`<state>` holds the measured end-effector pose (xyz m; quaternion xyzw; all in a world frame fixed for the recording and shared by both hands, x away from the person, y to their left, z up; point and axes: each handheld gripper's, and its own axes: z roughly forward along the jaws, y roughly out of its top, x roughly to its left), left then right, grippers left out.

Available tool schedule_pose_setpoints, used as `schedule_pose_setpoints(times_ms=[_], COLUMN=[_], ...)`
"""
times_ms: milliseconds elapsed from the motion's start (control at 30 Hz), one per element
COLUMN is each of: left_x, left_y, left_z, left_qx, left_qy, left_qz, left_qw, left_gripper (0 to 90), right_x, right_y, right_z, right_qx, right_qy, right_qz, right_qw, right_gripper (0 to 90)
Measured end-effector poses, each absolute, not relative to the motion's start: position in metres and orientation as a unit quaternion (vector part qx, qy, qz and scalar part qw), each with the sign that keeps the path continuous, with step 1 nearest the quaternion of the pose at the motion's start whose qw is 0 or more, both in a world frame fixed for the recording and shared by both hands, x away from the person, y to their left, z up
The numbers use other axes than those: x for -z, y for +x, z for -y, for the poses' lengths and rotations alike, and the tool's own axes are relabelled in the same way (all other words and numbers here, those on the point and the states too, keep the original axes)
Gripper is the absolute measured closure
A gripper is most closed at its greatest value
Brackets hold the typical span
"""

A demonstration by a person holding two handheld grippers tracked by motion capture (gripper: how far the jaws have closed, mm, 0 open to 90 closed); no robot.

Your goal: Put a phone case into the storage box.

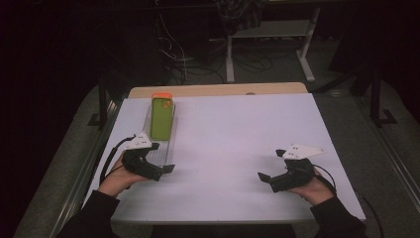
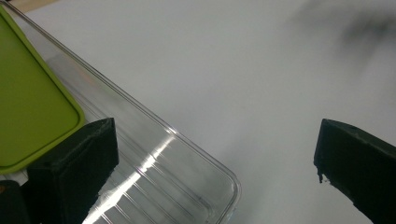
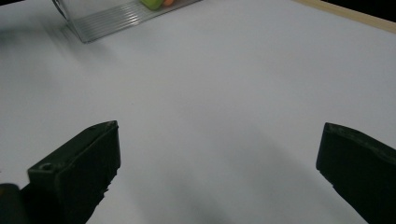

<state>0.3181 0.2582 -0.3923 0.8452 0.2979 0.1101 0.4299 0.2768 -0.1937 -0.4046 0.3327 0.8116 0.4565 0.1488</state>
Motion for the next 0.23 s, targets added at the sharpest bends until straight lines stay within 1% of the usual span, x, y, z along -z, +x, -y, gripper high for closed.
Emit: schedule_pose_setpoints(times_ms=[233], left_x=[0.3958], left_y=[0.3178], left_z=[-0.2576], left_qx=[-0.103], left_qy=[0.847], left_qz=[-0.298], left_qw=[0.427], left_gripper=[0.0], right_x=[0.4044], right_y=[0.2762], right_z=[0.1933], right_qx=[-0.458], right_qy=[0.332], right_qz=[-0.812], right_qw=[0.148], right_gripper=[0.0])
